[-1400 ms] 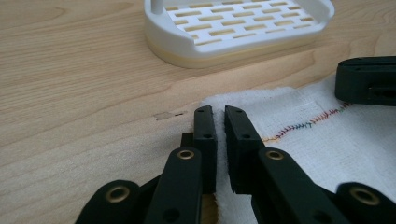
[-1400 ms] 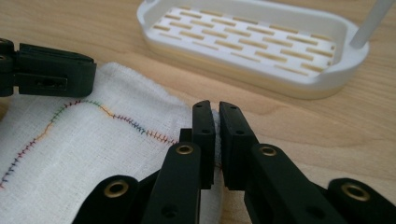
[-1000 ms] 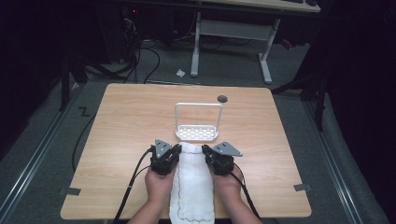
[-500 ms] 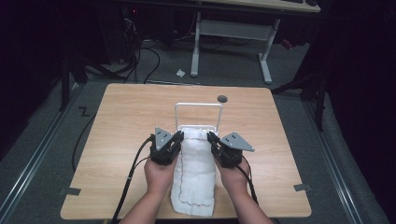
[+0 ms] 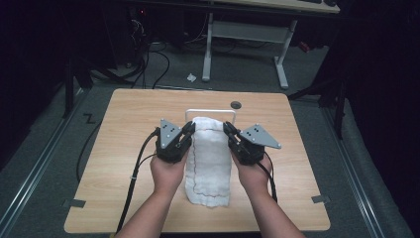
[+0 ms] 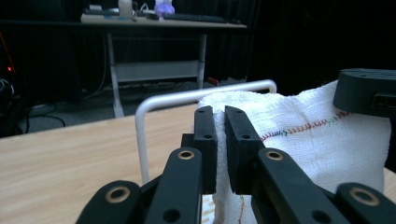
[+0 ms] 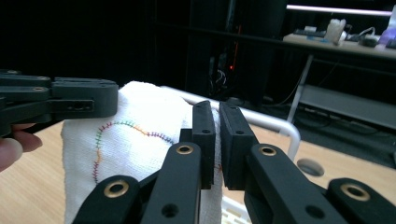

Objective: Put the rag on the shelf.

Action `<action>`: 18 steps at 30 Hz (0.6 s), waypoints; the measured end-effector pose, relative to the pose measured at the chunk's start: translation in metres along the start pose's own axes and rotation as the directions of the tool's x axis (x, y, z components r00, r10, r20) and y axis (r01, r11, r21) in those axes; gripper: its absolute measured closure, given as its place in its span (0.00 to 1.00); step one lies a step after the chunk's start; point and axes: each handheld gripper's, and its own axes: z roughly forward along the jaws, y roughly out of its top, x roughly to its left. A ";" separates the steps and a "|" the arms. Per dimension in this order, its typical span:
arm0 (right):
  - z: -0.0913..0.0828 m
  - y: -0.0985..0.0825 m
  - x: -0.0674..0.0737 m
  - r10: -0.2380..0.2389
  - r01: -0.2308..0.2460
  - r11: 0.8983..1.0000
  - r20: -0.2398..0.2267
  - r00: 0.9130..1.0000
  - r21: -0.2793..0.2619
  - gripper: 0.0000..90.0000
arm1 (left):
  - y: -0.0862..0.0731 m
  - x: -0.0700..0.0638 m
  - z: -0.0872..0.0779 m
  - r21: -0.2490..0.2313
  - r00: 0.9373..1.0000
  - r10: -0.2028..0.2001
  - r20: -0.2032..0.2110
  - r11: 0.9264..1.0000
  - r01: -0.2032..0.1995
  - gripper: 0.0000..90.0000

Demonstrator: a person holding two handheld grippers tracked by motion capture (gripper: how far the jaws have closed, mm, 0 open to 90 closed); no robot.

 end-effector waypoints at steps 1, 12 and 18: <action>-0.001 0.003 0.000 0.000 0.000 1.000 0.002 1.000 -0.006 0.96 | 0.003 0.000 -0.001 -0.008 1.000 0.003 0.000 1.000 -0.003 0.93; -0.006 0.032 -0.007 -0.006 0.007 0.998 0.004 1.000 -0.066 0.96 | 0.034 0.000 -0.003 -0.062 0.999 0.051 0.003 0.997 -0.051 0.94; -0.004 0.044 -0.015 -0.002 0.003 0.997 0.014 1.000 -0.078 0.96 | 0.048 -0.001 0.003 -0.087 0.998 0.069 0.001 0.994 -0.069 0.94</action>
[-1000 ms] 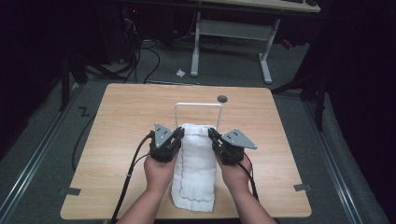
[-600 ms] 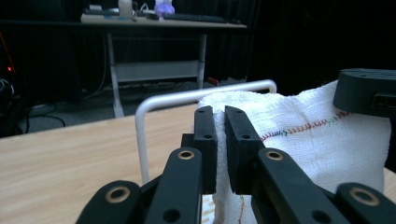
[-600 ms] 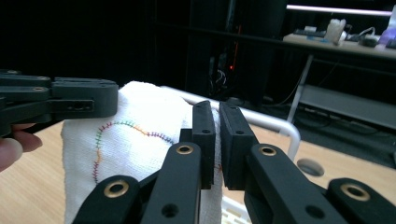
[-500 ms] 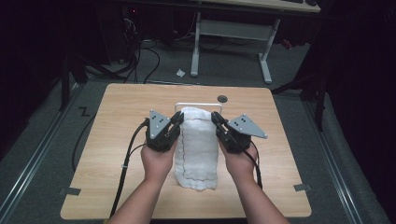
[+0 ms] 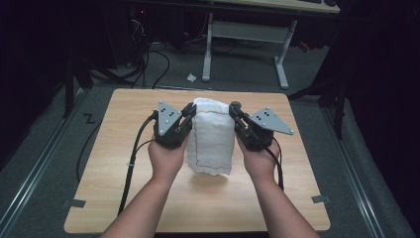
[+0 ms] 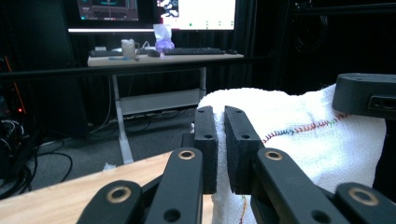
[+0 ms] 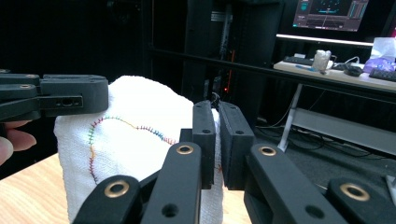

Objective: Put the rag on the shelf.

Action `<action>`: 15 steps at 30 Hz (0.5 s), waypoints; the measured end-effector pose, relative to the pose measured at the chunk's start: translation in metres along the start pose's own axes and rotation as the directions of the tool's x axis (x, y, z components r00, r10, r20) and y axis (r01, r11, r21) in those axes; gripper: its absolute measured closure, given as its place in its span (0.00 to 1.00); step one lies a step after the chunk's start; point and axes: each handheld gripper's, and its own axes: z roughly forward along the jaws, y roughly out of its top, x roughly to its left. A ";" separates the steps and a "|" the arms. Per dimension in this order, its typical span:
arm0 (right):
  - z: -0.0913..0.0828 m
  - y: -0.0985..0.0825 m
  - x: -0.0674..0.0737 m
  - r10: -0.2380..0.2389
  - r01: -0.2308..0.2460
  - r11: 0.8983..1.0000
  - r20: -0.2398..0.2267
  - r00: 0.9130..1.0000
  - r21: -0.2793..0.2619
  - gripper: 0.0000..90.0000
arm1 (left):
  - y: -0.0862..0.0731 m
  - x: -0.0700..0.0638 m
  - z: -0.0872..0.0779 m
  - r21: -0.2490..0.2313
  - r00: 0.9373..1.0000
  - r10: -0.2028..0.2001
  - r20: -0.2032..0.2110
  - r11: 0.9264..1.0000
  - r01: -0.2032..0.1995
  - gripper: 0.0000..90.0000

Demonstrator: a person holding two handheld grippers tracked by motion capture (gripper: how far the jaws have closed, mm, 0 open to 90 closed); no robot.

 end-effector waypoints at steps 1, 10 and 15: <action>0.000 0.001 -0.001 -0.003 0.003 1.000 0.002 1.000 0.000 0.96 | 0.002 0.000 0.001 0.004 1.000 0.007 -0.003 1.000 -0.007 0.94; 0.002 0.007 -0.008 0.005 -0.005 1.000 0.009 1.000 -0.009 0.96 | 0.009 0.001 0.008 -0.003 1.000 0.009 0.013 1.000 -0.009 0.94; 0.007 0.014 -0.013 -0.001 0.001 1.000 0.015 1.000 -0.012 0.96 | 0.015 0.003 0.016 0.001 1.000 0.018 0.006 1.000 -0.018 0.94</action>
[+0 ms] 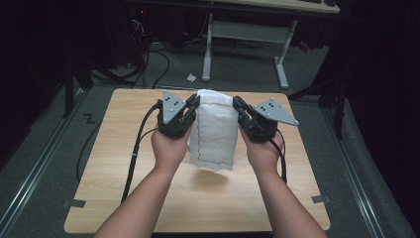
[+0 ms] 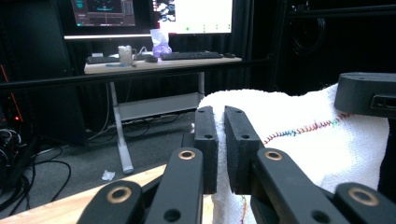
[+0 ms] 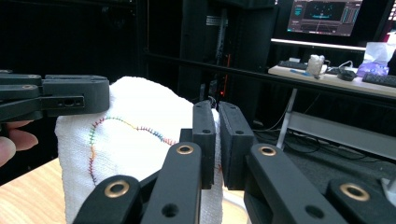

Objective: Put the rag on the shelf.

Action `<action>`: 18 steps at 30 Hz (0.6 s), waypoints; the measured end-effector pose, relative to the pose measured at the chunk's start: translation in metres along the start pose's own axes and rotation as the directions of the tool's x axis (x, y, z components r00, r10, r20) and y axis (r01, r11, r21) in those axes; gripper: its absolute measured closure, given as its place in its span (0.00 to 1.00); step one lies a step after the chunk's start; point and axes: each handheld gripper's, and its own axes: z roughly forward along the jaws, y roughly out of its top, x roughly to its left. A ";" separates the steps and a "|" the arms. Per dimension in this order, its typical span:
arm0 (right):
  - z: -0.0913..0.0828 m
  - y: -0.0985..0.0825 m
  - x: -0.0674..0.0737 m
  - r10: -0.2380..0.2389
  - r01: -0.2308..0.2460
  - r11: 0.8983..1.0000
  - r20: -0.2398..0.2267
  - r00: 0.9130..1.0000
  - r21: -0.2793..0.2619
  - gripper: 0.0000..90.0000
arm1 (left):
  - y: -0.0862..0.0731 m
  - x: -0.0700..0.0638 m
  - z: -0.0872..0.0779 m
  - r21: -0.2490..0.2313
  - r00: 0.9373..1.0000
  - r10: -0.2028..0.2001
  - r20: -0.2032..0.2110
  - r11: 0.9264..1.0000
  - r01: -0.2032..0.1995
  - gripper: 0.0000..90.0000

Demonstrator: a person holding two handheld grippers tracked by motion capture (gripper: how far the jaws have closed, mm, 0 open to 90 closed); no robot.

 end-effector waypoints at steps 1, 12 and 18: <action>0.000 0.000 0.000 0.000 0.000 1.000 0.000 1.000 0.000 0.96 | 0.002 0.001 0.002 0.000 1.000 0.003 0.002 1.000 -0.003 0.94; 0.024 0.017 -0.019 0.017 -0.017 1.000 0.017 1.000 0.013 0.96 | 0.019 0.011 0.024 -0.001 0.999 0.032 -0.002 0.999 -0.032 0.94; 0.039 0.027 -0.021 0.003 -0.003 1.000 0.017 1.000 0.012 0.96 | 0.024 0.022 0.034 0.011 0.998 0.049 -0.027 0.999 -0.049 0.94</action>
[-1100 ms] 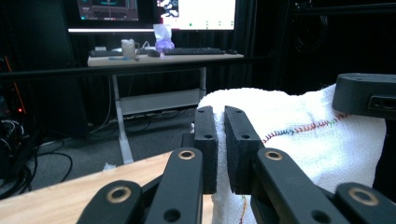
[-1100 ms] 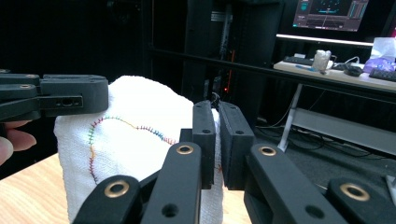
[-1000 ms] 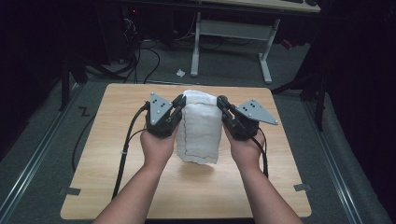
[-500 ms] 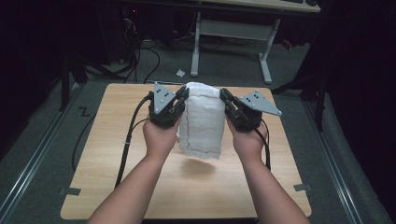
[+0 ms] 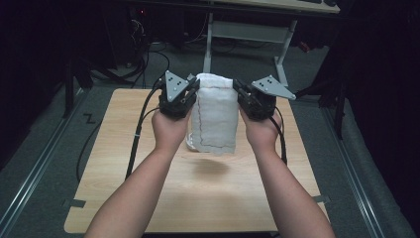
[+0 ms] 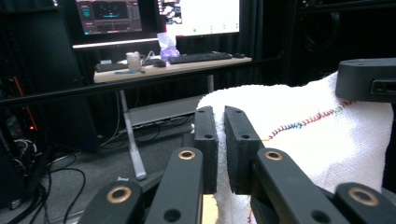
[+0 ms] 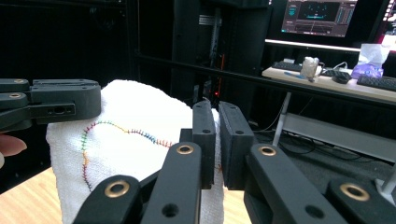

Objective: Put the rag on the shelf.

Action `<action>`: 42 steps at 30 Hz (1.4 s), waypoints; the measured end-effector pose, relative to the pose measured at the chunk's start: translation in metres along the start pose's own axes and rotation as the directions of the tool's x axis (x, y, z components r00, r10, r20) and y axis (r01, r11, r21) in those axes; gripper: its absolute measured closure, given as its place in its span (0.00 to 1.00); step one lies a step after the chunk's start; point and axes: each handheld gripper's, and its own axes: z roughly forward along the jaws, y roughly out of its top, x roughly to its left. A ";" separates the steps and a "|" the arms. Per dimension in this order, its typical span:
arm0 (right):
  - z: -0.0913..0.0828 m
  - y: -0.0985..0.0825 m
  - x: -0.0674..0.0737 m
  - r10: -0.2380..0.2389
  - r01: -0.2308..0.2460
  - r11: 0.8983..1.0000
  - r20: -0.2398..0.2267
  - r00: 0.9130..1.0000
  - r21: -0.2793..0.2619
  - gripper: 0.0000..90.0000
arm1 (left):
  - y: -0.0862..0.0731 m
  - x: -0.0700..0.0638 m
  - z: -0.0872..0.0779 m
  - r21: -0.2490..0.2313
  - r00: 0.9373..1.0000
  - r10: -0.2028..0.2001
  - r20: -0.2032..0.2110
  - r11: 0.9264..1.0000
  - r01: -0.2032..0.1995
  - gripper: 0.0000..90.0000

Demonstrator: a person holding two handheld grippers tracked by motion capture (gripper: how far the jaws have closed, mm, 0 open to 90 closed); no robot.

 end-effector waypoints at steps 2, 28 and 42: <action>0.006 0.002 -0.001 0.002 -0.002 1.000 0.000 1.000 0.008 0.96 | 0.002 0.004 0.003 0.008 1.000 -0.008 -0.002 1.000 0.008 0.94; 0.078 -0.004 -0.032 0.026 -0.029 0.996 0.030 0.999 0.089 0.96 | 0.003 0.032 0.075 0.094 0.996 -0.062 -0.065 0.993 0.068 0.93; 0.114 -0.029 -0.049 0.019 -0.026 0.972 0.033 0.999 0.232 0.96 | -0.034 0.046 0.116 0.276 0.994 -0.098 -0.042 0.955 0.106 0.91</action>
